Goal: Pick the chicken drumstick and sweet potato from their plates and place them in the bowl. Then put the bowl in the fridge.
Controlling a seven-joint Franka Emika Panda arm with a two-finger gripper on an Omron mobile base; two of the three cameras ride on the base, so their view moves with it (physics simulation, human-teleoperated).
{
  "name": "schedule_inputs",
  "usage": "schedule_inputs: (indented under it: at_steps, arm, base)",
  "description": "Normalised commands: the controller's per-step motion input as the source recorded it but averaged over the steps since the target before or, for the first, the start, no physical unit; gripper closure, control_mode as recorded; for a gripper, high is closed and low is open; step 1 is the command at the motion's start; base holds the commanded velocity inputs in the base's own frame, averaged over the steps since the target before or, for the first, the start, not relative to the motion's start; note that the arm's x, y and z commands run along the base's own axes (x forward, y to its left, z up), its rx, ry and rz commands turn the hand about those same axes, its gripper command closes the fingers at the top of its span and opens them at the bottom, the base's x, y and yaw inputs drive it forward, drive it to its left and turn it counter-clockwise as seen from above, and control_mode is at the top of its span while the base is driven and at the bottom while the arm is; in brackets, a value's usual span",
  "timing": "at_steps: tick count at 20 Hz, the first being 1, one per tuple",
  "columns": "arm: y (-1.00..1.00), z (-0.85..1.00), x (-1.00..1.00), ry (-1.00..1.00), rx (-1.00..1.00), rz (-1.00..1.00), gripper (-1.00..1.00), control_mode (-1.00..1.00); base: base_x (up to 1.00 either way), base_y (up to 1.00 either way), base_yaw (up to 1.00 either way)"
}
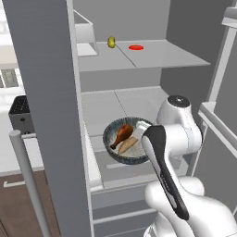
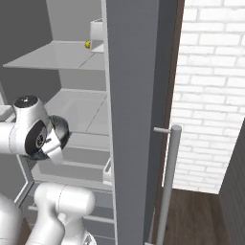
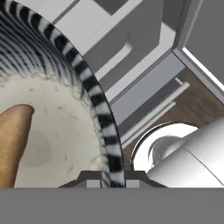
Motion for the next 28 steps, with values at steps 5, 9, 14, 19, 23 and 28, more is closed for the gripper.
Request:
schedule_inputs:
  at_steps: [5, 9, 14, 19, 23, 28]
  arm:
    - [-0.03, 0.48, 0.68, -0.32, 0.04, -0.11, 1.0, -1.0]
    - [-0.04, 0.08, 1.0, -0.06, 0.07, -0.07, 1.0, -1.0]
    - [0.02, -0.08, 0.9, 0.0, 0.05, -0.03, 1.0, -1.0]
    - [0.3, -0.24, 0.9, 0.0, 0.0, -0.03, 1.0, -1.0]
    - [0.29, -0.17, 1.0, 0.0, 0.0, -0.03, 1.0, -1.0]
    - [0.12, -0.34, 0.7, 0.0, 0.0, -0.01, 1.0, -1.0]
  base:
    - [0.0, 0.0, 0.0]
    - [0.0, 0.0, 0.0]
    - [0.0, 0.0, 0.0]
    - [0.0, 0.0, 0.0]
    - [0.0, 0.0, 0.0]
    - [0.0, 0.0, 0.0]
